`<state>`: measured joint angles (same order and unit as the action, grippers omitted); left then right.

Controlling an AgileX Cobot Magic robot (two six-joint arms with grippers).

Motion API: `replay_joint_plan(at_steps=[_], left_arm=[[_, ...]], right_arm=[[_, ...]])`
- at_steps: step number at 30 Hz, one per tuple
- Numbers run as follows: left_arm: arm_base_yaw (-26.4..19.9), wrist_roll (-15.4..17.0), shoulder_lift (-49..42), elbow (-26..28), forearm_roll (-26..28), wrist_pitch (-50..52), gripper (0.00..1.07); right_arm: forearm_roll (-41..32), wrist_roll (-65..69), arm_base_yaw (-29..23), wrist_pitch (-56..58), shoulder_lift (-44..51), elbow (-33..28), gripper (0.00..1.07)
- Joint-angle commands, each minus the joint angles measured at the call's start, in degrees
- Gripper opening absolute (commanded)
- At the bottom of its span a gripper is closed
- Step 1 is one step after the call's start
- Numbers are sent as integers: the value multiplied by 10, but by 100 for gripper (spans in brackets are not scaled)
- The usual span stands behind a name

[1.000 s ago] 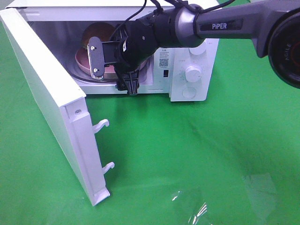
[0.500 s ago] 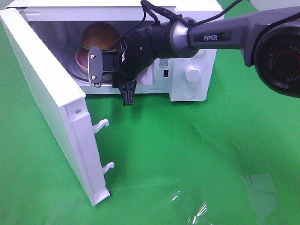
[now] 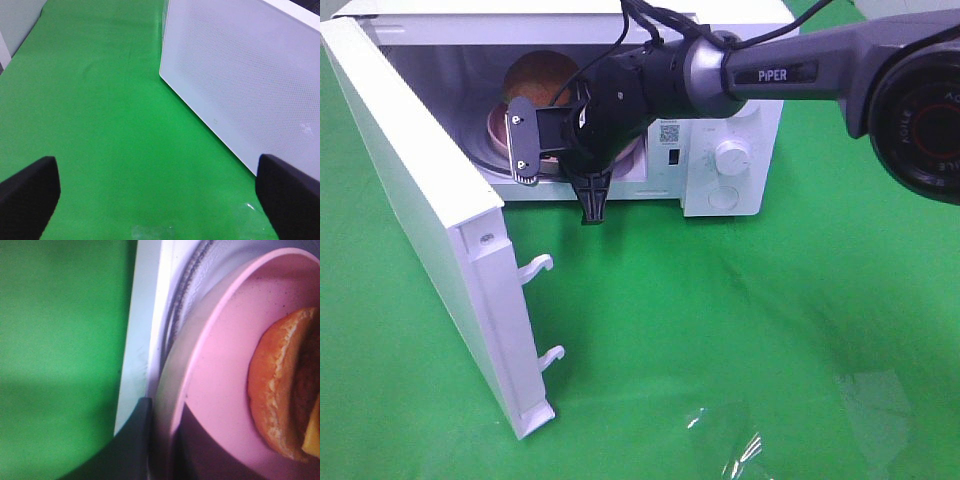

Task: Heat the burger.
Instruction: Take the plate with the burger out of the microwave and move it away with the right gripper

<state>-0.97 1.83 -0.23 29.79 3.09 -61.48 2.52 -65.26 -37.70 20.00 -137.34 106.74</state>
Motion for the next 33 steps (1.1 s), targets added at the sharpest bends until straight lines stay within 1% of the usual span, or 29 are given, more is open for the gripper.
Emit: replay_joint_plan(at_steps=[1,8,12,14,17,19,22,24,30,31,33], left_arm=[[-1,1,-3,-2,1,4,99],[-1,1,-3,-2,1,4,99],[-1,1,-3,-2,1,4,99],[-1,1,-3,-2,1,4,99],[-1,1,-3,-2,1,4,99],[-1,1,-3,-2,1,4,99],[-1,1,-3,-2,1,4,99],[-1,1,-3,-2,1,4,99],[-1,1,-3,-2,1,4,99],[-1,1,-3,-2,1,4,99],[-1,1,-3,-2,1,4,99]], right_arm=[[-10,-13,1,30,11,4,0],[-4,-42,1,46,34,1,0],[6,-49,1,30,54,-17,0],[6,-70,2,5,81,-62,0],[6,-80,2,-3,91,-77,0],[7,-122,2,-46,122,-128,0],[7,-132,2,-53,129,-140,0],[5,-147,2,-77,154,-178,0],[-5,-153,2,-91,178,-206,0],[-21,-170,2,-92,187,-218,0],[-30,-183,2,-92,193,-224,0]])
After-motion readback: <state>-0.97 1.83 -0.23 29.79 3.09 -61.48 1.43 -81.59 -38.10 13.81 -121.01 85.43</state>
